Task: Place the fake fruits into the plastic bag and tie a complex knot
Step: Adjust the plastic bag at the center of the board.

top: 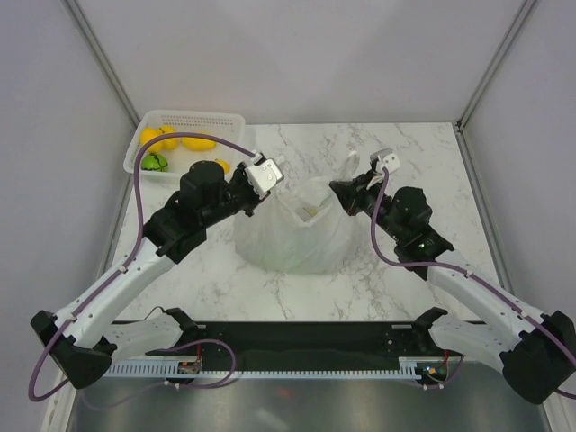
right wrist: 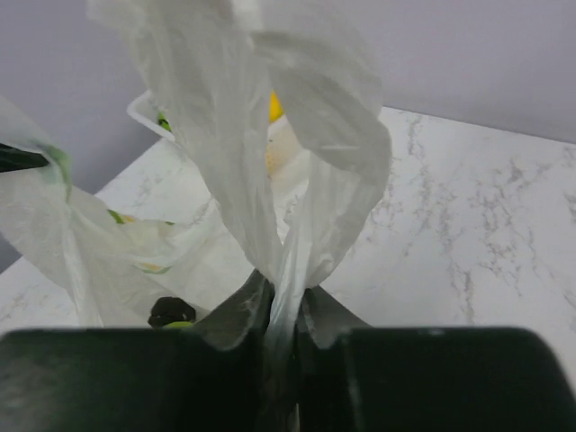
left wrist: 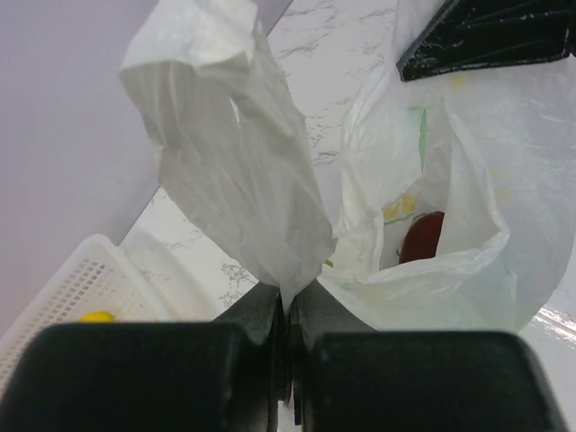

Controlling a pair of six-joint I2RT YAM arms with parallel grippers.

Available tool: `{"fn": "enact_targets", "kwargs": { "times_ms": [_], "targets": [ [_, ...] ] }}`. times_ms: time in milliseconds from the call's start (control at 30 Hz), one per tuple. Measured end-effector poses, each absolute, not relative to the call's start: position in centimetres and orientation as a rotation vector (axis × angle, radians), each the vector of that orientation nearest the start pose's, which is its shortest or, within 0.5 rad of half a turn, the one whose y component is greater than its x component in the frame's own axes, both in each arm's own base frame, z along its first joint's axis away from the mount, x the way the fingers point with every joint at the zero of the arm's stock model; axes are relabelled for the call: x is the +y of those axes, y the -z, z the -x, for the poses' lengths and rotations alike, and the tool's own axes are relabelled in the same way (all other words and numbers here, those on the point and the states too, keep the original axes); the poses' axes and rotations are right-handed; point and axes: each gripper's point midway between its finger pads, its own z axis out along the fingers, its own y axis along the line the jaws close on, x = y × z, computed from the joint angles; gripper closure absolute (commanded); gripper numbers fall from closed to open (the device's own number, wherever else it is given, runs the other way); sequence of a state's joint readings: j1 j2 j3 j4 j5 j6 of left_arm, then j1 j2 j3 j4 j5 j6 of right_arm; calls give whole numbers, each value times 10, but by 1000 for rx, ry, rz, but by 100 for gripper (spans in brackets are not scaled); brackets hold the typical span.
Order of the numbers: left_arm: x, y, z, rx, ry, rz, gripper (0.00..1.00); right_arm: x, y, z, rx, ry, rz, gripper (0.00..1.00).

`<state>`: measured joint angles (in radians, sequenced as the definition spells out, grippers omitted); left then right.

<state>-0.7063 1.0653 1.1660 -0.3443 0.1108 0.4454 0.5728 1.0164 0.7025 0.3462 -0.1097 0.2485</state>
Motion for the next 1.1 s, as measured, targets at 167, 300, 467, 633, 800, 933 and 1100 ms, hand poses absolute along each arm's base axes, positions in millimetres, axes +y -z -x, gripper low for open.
{"fn": "enact_targets", "kwargs": {
  "times_ms": [167,300,467,633,800,933,1100],
  "targets": [
    [-235,-332,-279,1489,277,-1047,98,214,-303,-320,1618,-648,203,100],
    [-232,-330,-285,1502,272,-1031,98,204,-317,-329,1701,-603,83,100],
    [-233,-328,-285,1506,283,-1036,98,201,-308,-334,1852,-548,25,100],
    [-231,-325,-288,1521,264,-1028,98,186,-264,-328,2022,-428,-8,100],
    [-226,-315,-299,1566,206,-1004,98,170,-244,-321,2098,-325,-33,100],
    [-225,-308,-306,1589,184,-997,98,166,-240,-318,2116,-300,-30,100],
    [-228,-306,-308,1590,192,-1005,98,171,-241,-317,2115,-323,15,93]
  ]
}}
